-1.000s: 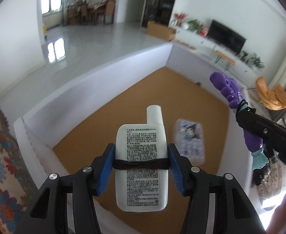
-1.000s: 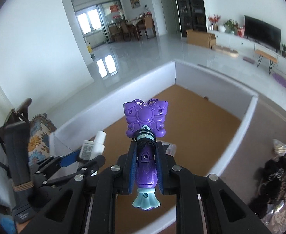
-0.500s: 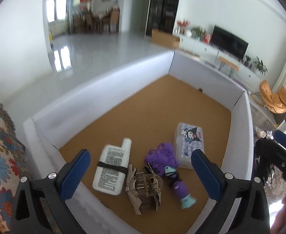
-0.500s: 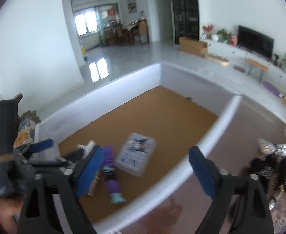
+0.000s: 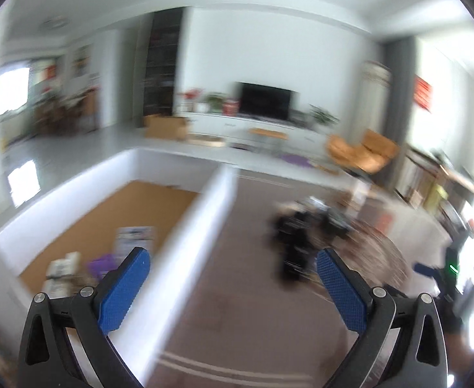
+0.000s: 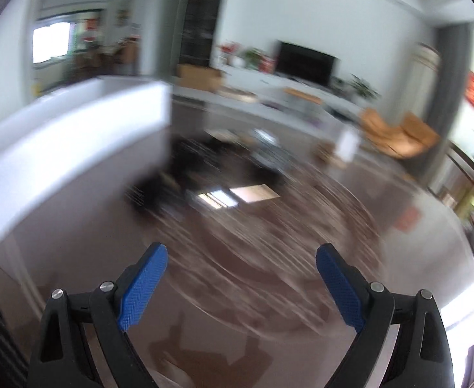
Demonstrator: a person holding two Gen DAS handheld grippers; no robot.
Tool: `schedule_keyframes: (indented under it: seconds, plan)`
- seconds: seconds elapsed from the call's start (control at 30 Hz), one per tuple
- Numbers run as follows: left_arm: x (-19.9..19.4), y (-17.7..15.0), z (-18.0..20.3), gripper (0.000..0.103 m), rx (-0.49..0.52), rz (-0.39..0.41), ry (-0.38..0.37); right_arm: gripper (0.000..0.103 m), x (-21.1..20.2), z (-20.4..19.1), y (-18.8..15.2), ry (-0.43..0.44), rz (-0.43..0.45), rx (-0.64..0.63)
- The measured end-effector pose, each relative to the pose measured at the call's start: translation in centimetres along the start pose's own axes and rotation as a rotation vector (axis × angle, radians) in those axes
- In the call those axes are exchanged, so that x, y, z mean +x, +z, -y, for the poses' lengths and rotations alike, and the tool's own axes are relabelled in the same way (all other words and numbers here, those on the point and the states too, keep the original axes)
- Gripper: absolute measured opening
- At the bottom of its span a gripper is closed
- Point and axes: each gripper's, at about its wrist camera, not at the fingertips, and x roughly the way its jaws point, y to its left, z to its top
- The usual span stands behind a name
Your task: Organize objects
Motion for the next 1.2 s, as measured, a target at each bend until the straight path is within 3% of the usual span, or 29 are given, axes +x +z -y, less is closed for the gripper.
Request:
schedule_keyframes:
  seconds: [0.13,0.27,0.4,0.63,0.93,1.2]
  plan:
    - [2.2,-2.7,5.8,0.103,0.106,-0.088,-0.108,0.094,1.0,5.3,-3.5,-0.053,-0.106,0.107]
    - [5.4,-5.6,7.3,0.103,0.108,-0.186,-0.121,0.094,1.3,7.8,-6.2,-0.059,-0.151,0.200]
    - [8.7,-7.7,6.5,0.103,0.112,-0.245,-0.077,0.094,1.9,8.8,-7.3,-0.047,-0.181,0.269]
    - [11.9,-10.2,3.4,0.103,0.071,-0.339,0.044,0.094,2.3,8.9,-7.9,-0.047,-0.227,0.281]
    - [12.8,-11.4,2.3,0.103,0.050,-0.386,0.075,0.099,2.7,8.6,-7.8,-0.052,-0.236,0.277]
    - [12.8,-11.5,2.9,0.103,0.063,-0.379,0.074,0.102,2.9,8.5,-7.7,-0.051,-0.242,0.284]
